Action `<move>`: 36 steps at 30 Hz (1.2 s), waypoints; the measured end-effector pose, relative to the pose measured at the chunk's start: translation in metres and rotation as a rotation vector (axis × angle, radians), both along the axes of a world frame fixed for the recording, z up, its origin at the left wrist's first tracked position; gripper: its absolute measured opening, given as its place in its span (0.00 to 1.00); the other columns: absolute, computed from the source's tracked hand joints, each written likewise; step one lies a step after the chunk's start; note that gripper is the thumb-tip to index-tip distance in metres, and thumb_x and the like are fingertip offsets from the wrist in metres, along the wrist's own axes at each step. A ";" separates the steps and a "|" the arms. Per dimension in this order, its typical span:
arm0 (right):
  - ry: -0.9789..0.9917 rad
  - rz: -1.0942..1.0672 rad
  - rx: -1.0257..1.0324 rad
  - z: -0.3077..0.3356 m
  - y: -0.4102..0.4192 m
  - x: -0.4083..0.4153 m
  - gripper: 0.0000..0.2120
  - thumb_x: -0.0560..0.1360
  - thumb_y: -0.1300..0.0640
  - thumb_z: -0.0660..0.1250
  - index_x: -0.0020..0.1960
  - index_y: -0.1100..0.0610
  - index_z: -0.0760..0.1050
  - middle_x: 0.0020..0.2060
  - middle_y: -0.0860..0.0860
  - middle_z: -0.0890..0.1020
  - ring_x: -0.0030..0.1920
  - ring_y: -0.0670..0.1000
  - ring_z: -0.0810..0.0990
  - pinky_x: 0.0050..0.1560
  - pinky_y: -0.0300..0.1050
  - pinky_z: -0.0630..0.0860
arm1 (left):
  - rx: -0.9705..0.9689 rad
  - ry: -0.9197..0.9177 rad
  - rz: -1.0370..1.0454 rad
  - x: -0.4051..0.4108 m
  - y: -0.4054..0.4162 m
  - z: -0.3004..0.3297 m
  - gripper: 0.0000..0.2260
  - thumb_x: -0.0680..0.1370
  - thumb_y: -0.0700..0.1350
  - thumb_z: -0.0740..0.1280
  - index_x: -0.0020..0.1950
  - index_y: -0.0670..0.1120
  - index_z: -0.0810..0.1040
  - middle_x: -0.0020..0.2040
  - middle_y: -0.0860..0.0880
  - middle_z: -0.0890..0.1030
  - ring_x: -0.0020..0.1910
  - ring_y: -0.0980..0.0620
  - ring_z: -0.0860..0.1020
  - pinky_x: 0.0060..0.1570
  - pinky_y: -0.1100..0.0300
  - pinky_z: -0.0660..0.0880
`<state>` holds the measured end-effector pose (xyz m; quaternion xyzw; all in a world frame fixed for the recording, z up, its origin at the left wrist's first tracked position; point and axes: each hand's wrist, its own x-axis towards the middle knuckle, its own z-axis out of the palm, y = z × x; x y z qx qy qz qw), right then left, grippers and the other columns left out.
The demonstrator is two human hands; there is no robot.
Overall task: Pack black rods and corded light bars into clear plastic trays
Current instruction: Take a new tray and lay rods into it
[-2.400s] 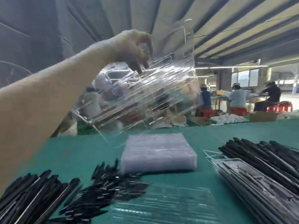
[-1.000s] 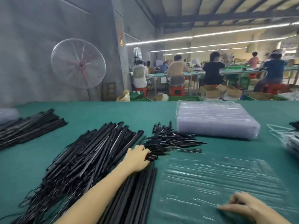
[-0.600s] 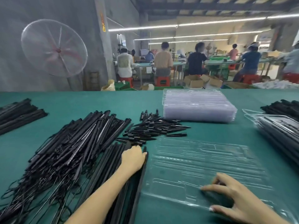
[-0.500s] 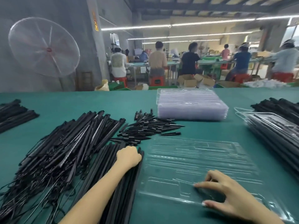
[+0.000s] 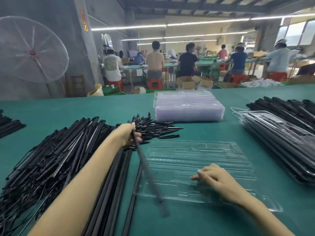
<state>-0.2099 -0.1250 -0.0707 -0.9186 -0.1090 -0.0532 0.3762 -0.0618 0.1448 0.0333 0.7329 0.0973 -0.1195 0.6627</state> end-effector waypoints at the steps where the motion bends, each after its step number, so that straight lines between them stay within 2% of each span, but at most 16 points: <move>1: 0.086 -0.019 0.168 0.006 0.005 0.002 0.25 0.76 0.36 0.48 0.49 0.41 0.83 0.47 0.36 0.82 0.52 0.38 0.76 0.55 0.40 0.70 | -0.092 -0.009 0.041 -0.003 -0.009 -0.001 0.13 0.85 0.46 0.51 0.46 0.39 0.65 0.35 0.41 0.73 0.17 0.51 0.75 0.15 0.65 0.69; 3: 0.372 0.070 0.571 0.018 0.004 0.009 0.28 0.77 0.37 0.45 0.57 0.44 0.80 0.54 0.43 0.83 0.53 0.45 0.80 0.51 0.40 0.75 | -0.230 -0.029 0.064 -0.010 -0.024 -0.012 0.15 0.85 0.47 0.51 0.48 0.36 0.66 0.38 0.39 0.75 0.22 0.48 0.80 0.18 0.65 0.72; 4: 0.464 0.118 0.662 0.025 -0.002 0.011 0.27 0.77 0.38 0.45 0.61 0.46 0.78 0.54 0.48 0.83 0.51 0.49 0.82 0.47 0.41 0.77 | -0.300 -0.028 0.076 -0.014 -0.030 -0.022 0.14 0.84 0.46 0.51 0.46 0.37 0.67 0.39 0.39 0.75 0.25 0.46 0.81 0.19 0.64 0.73; 5: 0.490 0.167 0.595 0.033 -0.011 0.012 0.23 0.78 0.40 0.48 0.63 0.47 0.75 0.52 0.51 0.84 0.45 0.50 0.82 0.42 0.40 0.77 | -0.364 -0.015 0.083 -0.017 -0.034 -0.032 0.13 0.84 0.45 0.53 0.45 0.38 0.66 0.40 0.40 0.74 0.28 0.44 0.81 0.21 0.64 0.75; 8: 0.332 0.100 0.057 0.034 -0.038 0.018 0.12 0.81 0.52 0.59 0.62 0.46 0.76 0.36 0.47 0.82 0.31 0.44 0.76 0.33 0.36 0.72 | -0.464 0.007 0.083 -0.024 -0.042 -0.065 0.10 0.82 0.41 0.59 0.42 0.38 0.69 0.39 0.41 0.73 0.36 0.44 0.78 0.25 0.63 0.77; 9: 0.253 0.036 -0.057 0.028 -0.046 0.022 0.11 0.81 0.54 0.60 0.60 0.45 0.77 0.36 0.45 0.80 0.32 0.42 0.75 0.35 0.36 0.72 | -0.461 -0.009 0.067 -0.025 -0.043 -0.074 0.08 0.81 0.39 0.62 0.43 0.37 0.71 0.39 0.41 0.74 0.37 0.44 0.78 0.27 0.64 0.78; 11: 0.098 -0.086 -0.195 0.012 -0.062 0.023 0.12 0.80 0.56 0.61 0.55 0.38 0.74 0.43 0.42 0.79 0.44 0.41 0.76 0.48 0.36 0.72 | -0.427 -0.066 0.049 -0.028 -0.043 -0.087 0.03 0.78 0.38 0.66 0.48 0.38 0.73 0.40 0.41 0.78 0.35 0.46 0.81 0.28 0.65 0.78; 12: 0.031 -0.131 -0.262 0.005 -0.067 0.021 0.14 0.80 0.56 0.61 0.55 0.35 0.71 0.46 0.41 0.78 0.49 0.42 0.76 0.54 0.39 0.71 | -0.390 -0.099 0.053 -0.030 -0.042 -0.092 0.05 0.77 0.38 0.67 0.50 0.39 0.73 0.40 0.42 0.79 0.33 0.49 0.82 0.28 0.65 0.77; 14: -0.054 -0.171 -0.267 -0.011 -0.077 0.017 0.15 0.80 0.57 0.62 0.55 0.35 0.72 0.46 0.41 0.75 0.50 0.42 0.74 0.56 0.41 0.70 | -0.183 -0.202 0.033 -0.033 -0.040 -0.102 0.09 0.75 0.40 0.71 0.51 0.41 0.72 0.42 0.43 0.81 0.30 0.51 0.81 0.27 0.66 0.75; 17: -0.164 -0.183 -0.162 -0.026 -0.082 0.011 0.14 0.77 0.62 0.66 0.55 0.44 0.79 0.45 0.42 0.73 0.49 0.43 0.74 0.52 0.34 0.69 | 0.314 -0.439 -0.010 -0.038 -0.038 -0.113 0.09 0.72 0.46 0.74 0.45 0.45 0.76 0.40 0.50 0.81 0.36 0.55 0.79 0.31 0.72 0.70; 19: -0.231 -0.211 -0.155 -0.030 -0.083 0.011 0.14 0.75 0.63 0.68 0.54 0.47 0.81 0.46 0.45 0.72 0.48 0.45 0.75 0.52 0.35 0.69 | 0.455 -0.541 -0.016 -0.040 -0.037 -0.116 0.08 0.71 0.47 0.75 0.42 0.49 0.76 0.40 0.53 0.80 0.42 0.55 0.77 0.39 0.70 0.71; 24: -0.289 -0.249 -0.187 -0.029 -0.083 0.009 0.12 0.71 0.64 0.74 0.49 0.50 0.81 0.44 0.42 0.77 0.45 0.44 0.77 0.50 0.38 0.72 | 0.613 -0.609 -0.021 -0.042 -0.036 -0.126 0.07 0.69 0.44 0.76 0.41 0.47 0.79 0.43 0.51 0.73 0.48 0.52 0.73 0.49 0.60 0.70; 28: -0.432 -0.319 -0.342 -0.027 -0.079 0.008 0.10 0.63 0.63 0.79 0.41 0.52 0.85 0.39 0.47 0.80 0.40 0.52 0.78 0.41 0.53 0.76 | 0.669 -0.663 -0.040 -0.042 -0.034 -0.128 0.05 0.70 0.43 0.76 0.38 0.47 0.81 0.39 0.52 0.72 0.43 0.52 0.74 0.44 0.59 0.71; 30: -0.395 -0.347 -0.323 -0.027 -0.078 0.005 0.09 0.66 0.63 0.78 0.43 0.52 0.86 0.39 0.46 0.79 0.40 0.51 0.78 0.38 0.53 0.77 | 0.725 -0.688 -0.045 -0.041 -0.034 -0.129 0.04 0.71 0.44 0.75 0.39 0.47 0.82 0.37 0.53 0.73 0.42 0.53 0.73 0.41 0.60 0.69; 33: -0.353 -0.357 -0.302 -0.026 -0.078 0.002 0.08 0.70 0.63 0.75 0.46 0.52 0.84 0.40 0.43 0.79 0.43 0.50 0.79 0.41 0.49 0.77 | 0.755 -0.717 -0.050 -0.041 -0.035 -0.128 0.04 0.73 0.46 0.73 0.40 0.48 0.82 0.37 0.55 0.72 0.43 0.54 0.71 0.40 0.60 0.68; 36: -0.374 -0.351 -0.366 -0.021 -0.075 0.003 0.07 0.69 0.63 0.76 0.43 0.53 0.82 0.39 0.43 0.81 0.42 0.51 0.80 0.41 0.47 0.76 | 0.835 -0.772 -0.067 -0.042 -0.036 -0.129 0.04 0.75 0.47 0.71 0.43 0.47 0.82 0.39 0.56 0.72 0.45 0.56 0.71 0.38 0.63 0.66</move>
